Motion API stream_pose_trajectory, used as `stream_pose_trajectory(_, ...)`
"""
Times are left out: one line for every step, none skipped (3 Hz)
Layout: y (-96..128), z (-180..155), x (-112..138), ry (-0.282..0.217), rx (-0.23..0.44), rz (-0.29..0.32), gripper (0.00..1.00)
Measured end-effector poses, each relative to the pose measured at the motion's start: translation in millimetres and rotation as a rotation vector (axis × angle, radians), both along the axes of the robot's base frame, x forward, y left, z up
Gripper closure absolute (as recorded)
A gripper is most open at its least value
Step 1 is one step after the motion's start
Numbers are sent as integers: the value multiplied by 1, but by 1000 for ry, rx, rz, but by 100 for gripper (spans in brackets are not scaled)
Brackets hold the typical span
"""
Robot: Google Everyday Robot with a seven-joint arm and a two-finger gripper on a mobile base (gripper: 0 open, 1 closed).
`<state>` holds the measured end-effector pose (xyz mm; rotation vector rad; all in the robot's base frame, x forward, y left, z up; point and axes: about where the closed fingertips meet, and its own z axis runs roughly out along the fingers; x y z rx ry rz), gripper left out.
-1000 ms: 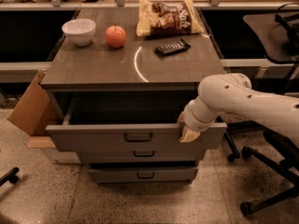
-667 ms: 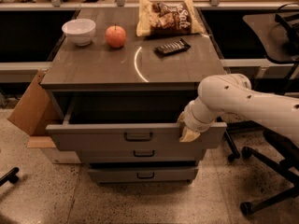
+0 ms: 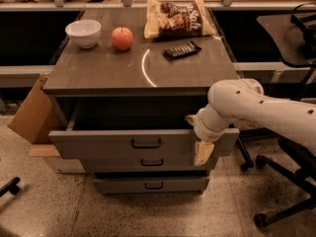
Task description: Open top drawer
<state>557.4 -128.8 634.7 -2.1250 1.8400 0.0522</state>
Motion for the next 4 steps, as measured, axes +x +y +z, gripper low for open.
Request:
stream_pose_trajectory(0, 2, -14, 51, -14, 23, 0)
stream_pose_trajectory(1, 8, -31, 89, -33, 44, 0)
stream_pose_trajectory(2, 17, -54, 112, -46, 54, 27)
stream_pose_trajectory(2, 16, -67, 135, -44, 50, 49)
